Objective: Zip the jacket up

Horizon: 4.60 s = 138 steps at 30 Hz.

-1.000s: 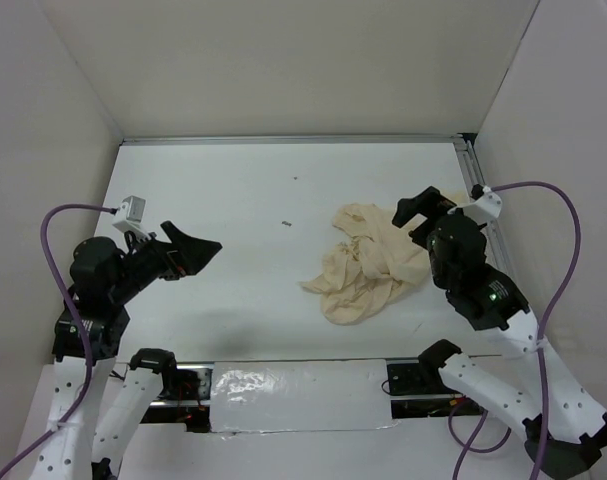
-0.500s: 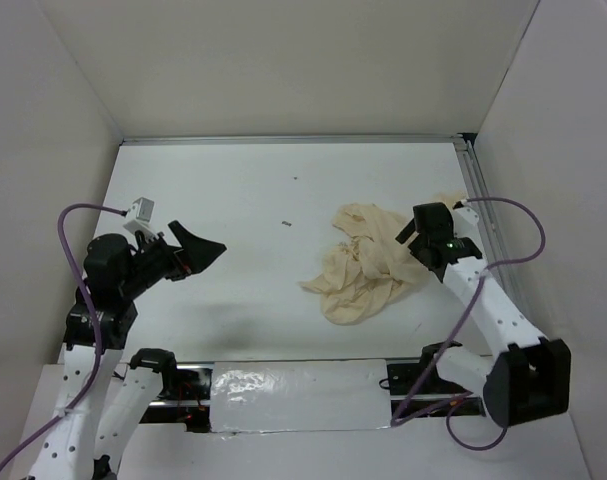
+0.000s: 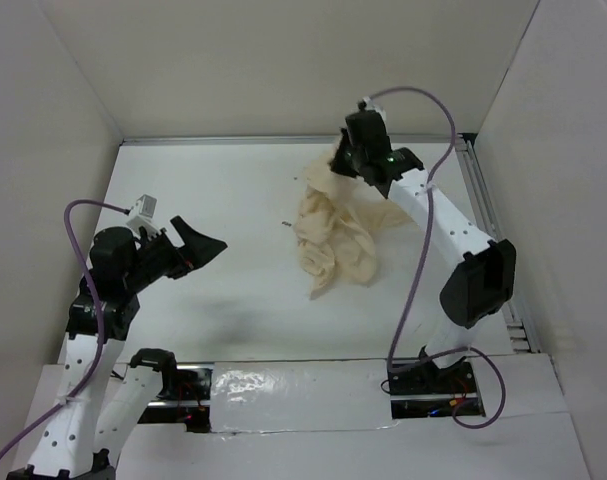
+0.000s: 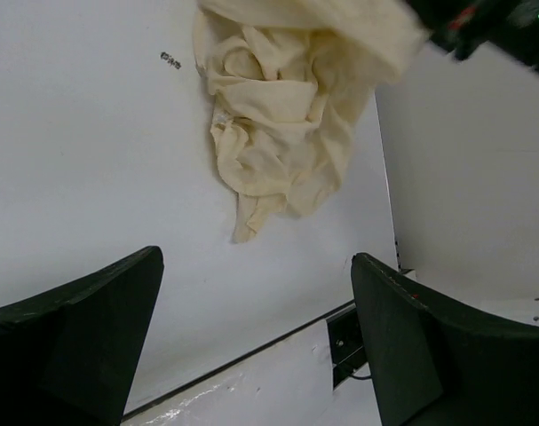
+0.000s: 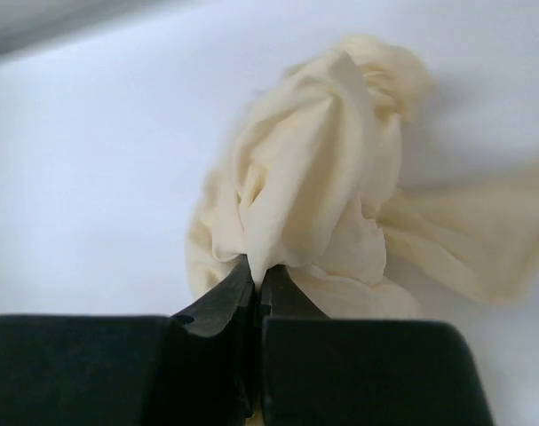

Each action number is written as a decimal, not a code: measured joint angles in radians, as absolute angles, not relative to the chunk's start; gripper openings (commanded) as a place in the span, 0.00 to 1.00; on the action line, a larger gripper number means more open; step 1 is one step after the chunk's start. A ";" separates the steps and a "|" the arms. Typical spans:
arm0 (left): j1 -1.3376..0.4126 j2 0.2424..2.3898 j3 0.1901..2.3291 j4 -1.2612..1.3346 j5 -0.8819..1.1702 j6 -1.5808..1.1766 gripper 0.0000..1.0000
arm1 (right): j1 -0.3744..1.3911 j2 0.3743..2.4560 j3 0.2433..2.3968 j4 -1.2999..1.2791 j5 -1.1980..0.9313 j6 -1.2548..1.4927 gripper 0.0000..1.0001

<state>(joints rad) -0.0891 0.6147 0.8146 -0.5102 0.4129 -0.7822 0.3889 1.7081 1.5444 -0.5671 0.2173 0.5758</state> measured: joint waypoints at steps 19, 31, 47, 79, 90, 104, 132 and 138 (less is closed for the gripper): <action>-0.089 0.617 0.851 -0.591 0.342 -0.797 0.99 | 0.118 1.201 0.991 -0.467 0.074 0.668 0.92; -0.093 1.058 0.828 -0.468 0.440 -0.724 0.99 | 0.252 0.958 0.859 -0.524 0.228 0.619 1.00; -0.298 1.707 1.063 -0.286 0.424 -0.632 0.82 | 0.406 1.399 0.917 -0.428 0.218 0.684 1.00; -0.310 0.753 1.748 -0.488 0.157 -0.600 0.00 | 0.428 0.804 2.016 -0.429 0.329 0.443 0.00; -0.147 1.499 1.854 -0.509 0.115 -0.577 0.01 | 0.130 1.560 2.074 -0.444 0.272 0.450 0.00; -0.043 2.104 2.008 -0.529 0.426 -0.530 0.99 | -0.062 2.102 2.102 -0.522 0.106 0.492 1.00; -0.224 1.998 1.335 -0.388 0.535 -0.609 0.99 | 0.285 1.713 0.991 -0.334 -0.212 0.695 1.00; -0.239 2.317 1.841 -0.479 0.535 -0.605 0.99 | 0.149 1.833 1.159 -0.374 -0.168 0.686 1.00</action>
